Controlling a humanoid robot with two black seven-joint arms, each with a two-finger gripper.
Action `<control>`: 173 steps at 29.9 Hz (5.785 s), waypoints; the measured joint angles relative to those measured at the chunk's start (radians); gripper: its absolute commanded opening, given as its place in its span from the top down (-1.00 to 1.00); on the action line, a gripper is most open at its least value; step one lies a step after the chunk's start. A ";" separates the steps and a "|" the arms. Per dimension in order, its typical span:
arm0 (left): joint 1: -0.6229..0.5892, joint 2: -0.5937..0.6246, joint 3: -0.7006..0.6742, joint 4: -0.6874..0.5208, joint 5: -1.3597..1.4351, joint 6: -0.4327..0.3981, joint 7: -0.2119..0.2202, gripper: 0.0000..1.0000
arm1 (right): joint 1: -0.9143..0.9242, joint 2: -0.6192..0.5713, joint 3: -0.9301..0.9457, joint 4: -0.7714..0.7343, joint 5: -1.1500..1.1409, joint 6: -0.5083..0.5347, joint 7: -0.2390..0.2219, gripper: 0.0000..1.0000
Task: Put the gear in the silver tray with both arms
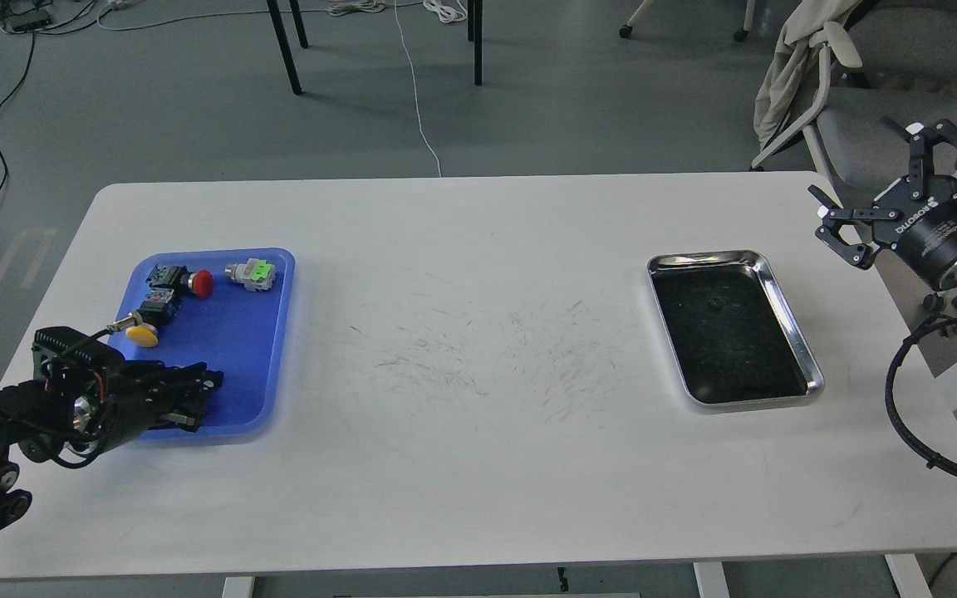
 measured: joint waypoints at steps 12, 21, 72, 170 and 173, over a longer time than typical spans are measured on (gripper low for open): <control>-0.090 0.061 -0.024 -0.083 -0.065 -0.006 0.010 0.85 | 0.000 -0.006 0.002 0.008 -0.006 0.000 0.000 -0.94; -0.335 0.091 -0.030 -0.329 -0.155 -0.045 0.072 0.84 | 0.003 -0.006 0.015 -0.021 -0.014 0.000 0.004 -0.96; -0.193 -0.837 0.049 0.133 -0.036 -0.030 0.192 0.33 | -0.087 0.121 0.087 -0.194 0.000 0.000 0.035 -0.96; -0.149 -0.434 -0.721 0.227 -1.638 -0.062 0.078 -0.96 | 0.978 0.750 -1.684 -0.021 -0.564 -0.067 -0.132 -0.75; -0.149 -0.433 -0.722 0.227 -1.638 -0.062 0.077 -0.96 | 0.974 0.750 -1.687 -0.024 -0.564 -0.066 -0.132 -0.63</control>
